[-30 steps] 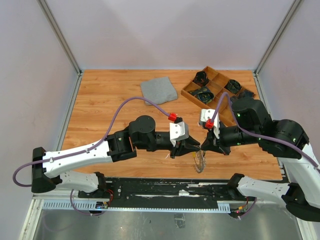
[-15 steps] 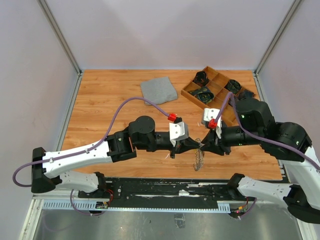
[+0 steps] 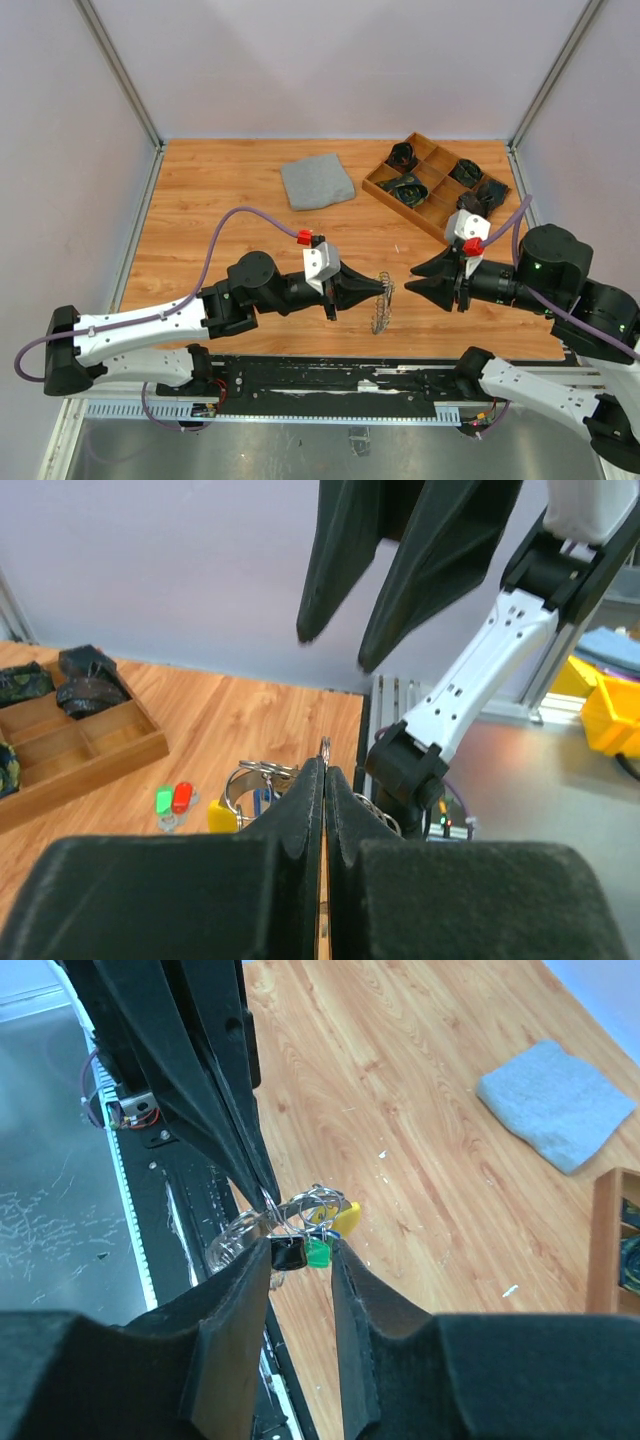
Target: Put the keys on the keyring
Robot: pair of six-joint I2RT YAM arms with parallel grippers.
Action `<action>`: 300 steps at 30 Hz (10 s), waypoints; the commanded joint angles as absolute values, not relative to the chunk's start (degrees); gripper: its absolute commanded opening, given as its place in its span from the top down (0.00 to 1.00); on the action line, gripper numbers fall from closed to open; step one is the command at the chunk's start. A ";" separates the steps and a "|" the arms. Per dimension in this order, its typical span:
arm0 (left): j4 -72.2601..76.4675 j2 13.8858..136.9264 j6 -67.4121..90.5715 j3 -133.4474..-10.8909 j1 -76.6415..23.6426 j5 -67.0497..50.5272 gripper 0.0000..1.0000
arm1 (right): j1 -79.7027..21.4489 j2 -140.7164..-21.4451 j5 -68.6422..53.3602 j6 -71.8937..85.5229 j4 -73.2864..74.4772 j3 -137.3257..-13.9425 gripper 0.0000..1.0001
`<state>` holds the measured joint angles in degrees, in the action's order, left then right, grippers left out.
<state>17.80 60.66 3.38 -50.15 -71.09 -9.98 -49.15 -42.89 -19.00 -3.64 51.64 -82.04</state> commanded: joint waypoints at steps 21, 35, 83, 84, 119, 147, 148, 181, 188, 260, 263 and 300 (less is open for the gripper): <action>34.36 55.97 9.23 -46.99 -71.46 -11.95 1.00 | -49.83 -35.26 -34.46 0.77 21.64 -64.42 0.72; 33.97 56.17 9.49 -47.75 -71.46 -13.80 0.99 | -49.80 -36.35 -37.04 1.80 20.54 -63.70 0.97; 3.52 67.50 -3.17 -64.16 -72.07 -15.23 0.62 | -49.84 -57.49 -27.68 -17.66 72.69 -94.49 0.99; 3.47 67.61 -3.24 -64.16 -72.15 -15.35 0.62 | -49.88 -57.41 -27.61 -17.58 72.42 -94.51 0.99; 8.21 64.18 -2.34 -59.82 -72.95 -11.05 1.00 | -49.80 -52.36 -22.69 -9.55 61.57 -89.11 0.66; 25.93 55.74 5.52 -48.33 -72.95 -9.58 0.99 | -49.75 -37.72 -24.63 -1.01 41.26 -66.07 0.58; 25.91 55.75 5.41 -48.42 -72.95 -9.24 0.99 | -49.82 -37.78 -25.70 -0.74 40.60 -65.88 0.57; 28.35 55.50 5.67 -47.46 -72.99 -10.08 1.00 | -49.84 -33.89 -23.62 4.34 32.06 -63.23 0.93; 28.09 55.98 5.84 -47.55 -72.95 -10.63 1.00 | -49.85 -33.75 -24.78 2.93 31.77 -65.58 0.99; -4.79 62.99 28.70 -39.00 -57.24 13.78 0.99 | -49.89 -37.95 5.95 3.76 45.78 -64.70 0.02; -3.96 66.27 28.91 -38.78 -52.40 12.85 0.97 | -49.83 -38.59 7.43 6.86 45.88 -63.55 0.02; -19.71 26.94 25.63 -35.19 -41.40 30.18 0.00 | -49.88 -18.78 25.02 4.06 33.78 -44.26 0.02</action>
